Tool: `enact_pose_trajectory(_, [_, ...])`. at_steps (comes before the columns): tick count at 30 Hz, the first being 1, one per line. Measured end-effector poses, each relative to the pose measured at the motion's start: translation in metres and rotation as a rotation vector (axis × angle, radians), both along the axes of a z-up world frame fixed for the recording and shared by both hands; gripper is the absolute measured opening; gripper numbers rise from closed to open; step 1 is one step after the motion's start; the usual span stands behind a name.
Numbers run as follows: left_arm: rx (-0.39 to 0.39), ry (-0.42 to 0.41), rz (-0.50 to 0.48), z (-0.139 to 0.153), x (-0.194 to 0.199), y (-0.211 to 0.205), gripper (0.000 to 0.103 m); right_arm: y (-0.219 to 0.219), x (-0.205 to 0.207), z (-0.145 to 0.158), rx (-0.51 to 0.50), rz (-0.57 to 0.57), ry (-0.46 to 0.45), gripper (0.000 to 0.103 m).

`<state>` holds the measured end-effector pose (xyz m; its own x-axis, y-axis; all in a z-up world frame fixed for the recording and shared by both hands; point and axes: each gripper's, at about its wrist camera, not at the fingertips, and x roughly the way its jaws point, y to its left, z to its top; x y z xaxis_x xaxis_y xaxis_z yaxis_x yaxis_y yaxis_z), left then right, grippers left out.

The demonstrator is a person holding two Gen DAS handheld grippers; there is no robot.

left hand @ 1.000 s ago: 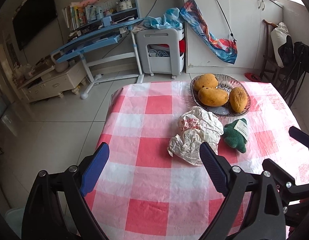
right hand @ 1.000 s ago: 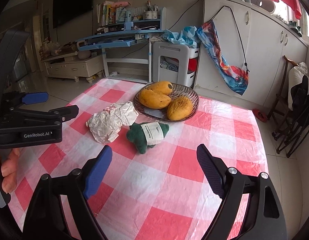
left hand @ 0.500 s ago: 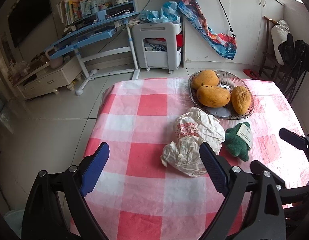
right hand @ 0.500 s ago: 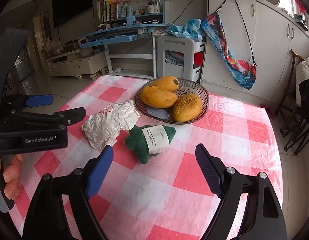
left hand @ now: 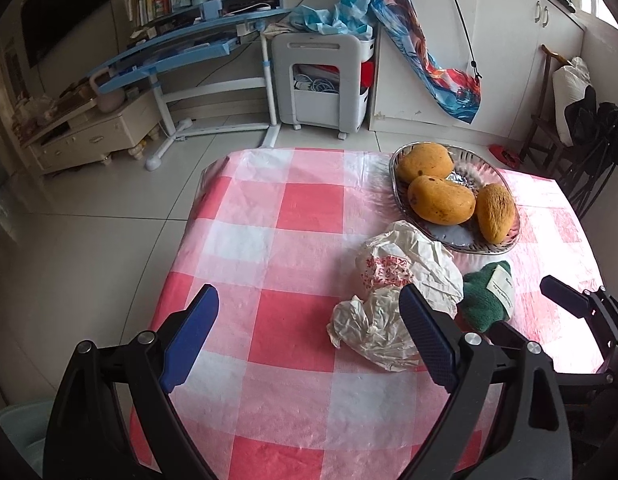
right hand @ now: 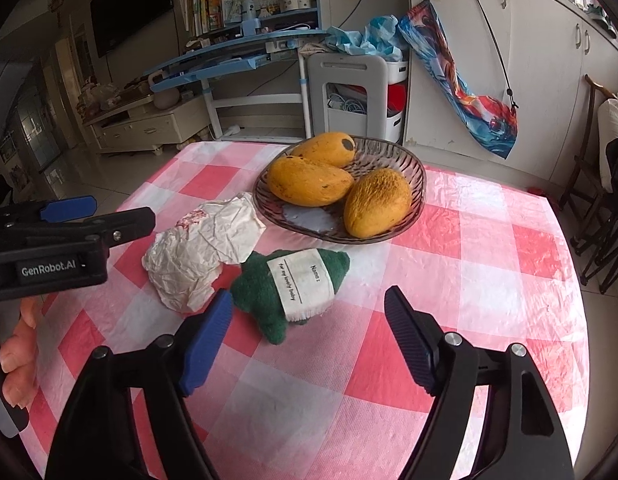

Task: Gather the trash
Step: 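Grasp the white plastic bag with left tool while right tool grasps green plush toy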

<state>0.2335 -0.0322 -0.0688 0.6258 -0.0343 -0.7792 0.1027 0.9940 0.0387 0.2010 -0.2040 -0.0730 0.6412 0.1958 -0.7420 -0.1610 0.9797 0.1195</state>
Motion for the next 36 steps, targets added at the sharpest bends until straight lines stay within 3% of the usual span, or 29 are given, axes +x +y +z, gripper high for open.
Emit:
enact_pose_trajectory(17, [0.023, 0.045, -0.063, -0.023, 0.020, -0.045, 0.088, 0.004, 0.017, -0.014, 0.034, 0.036, 0.105, 0.060])
enact_pose_trajectory(18, [0.015, 0.048, -0.058, -0.025, 0.021, -0.045, 0.086, 0.004, 0.017, -0.014, 0.036, 0.041, 0.104, 0.057])
enact_pose_trajectory(19, [0.008, 0.053, -0.058, -0.027, 0.022, -0.045, 0.075, 0.005, 0.017, -0.014, 0.025, 0.042, 0.103, 0.047])
enact_pose_trajectory(21, [0.003, 0.085, -0.071, -0.033, 0.024, -0.047, 0.054, 0.004, 0.017, -0.014, 0.016, 0.048, 0.104, 0.045])
enact_pose_trajectory(25, [0.019, 0.068, -0.099, -0.033, 0.013, -0.049, 0.039, -0.001, 0.014, -0.012, 0.020, 0.055, 0.117, 0.040])
enact_pose_trajectory(30, [0.028, 0.042, -0.141, -0.021, -0.011, -0.043, 0.034, -0.009, 0.004, -0.001, 0.044, 0.075, 0.119, 0.038])
enact_pose_trajectory(36, [0.018, 0.070, -0.176, -0.016, -0.037, -0.027, 0.033, -0.006, -0.023, 0.006, 0.020, 0.218, 0.194, 0.039])
